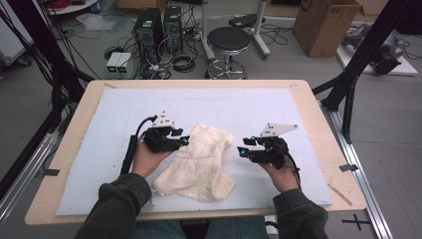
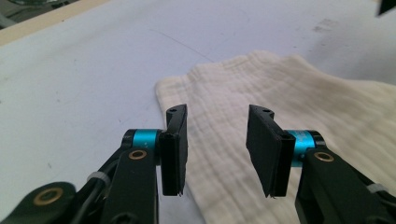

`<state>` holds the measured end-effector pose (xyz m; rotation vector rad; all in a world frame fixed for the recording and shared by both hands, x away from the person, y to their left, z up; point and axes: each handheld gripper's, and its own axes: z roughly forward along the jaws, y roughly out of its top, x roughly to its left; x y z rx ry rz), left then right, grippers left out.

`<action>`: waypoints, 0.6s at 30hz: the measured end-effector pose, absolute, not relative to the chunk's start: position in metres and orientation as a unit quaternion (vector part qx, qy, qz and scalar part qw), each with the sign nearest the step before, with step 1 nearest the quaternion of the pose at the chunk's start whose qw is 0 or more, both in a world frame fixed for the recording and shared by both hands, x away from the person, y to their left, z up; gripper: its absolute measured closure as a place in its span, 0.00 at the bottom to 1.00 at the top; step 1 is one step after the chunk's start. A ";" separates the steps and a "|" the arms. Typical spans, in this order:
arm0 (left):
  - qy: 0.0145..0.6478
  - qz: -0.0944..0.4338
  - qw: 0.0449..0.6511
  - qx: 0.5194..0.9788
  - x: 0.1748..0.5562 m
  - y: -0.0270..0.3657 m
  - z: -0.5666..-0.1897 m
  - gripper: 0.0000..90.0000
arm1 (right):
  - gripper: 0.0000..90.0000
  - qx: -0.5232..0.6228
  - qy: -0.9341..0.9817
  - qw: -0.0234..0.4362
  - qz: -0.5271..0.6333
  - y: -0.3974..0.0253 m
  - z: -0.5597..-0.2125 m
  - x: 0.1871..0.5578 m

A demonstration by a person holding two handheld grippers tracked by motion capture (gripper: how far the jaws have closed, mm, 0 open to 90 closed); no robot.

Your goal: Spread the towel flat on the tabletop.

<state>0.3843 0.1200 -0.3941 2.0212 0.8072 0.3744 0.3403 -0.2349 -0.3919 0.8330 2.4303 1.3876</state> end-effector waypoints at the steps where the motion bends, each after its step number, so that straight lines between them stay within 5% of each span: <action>1: 0.331 0.155 0.451 0.814 0.389 0.117 -0.395 0.67 | 0.58 0.283 0.828 0.109 0.471 -0.237 -0.394 0.339; 18: 0.378 0.126 0.409 0.821 0.430 0.081 -0.438 0.70 | 0.51 0.292 0.816 0.130 0.481 -0.251 -0.400 0.333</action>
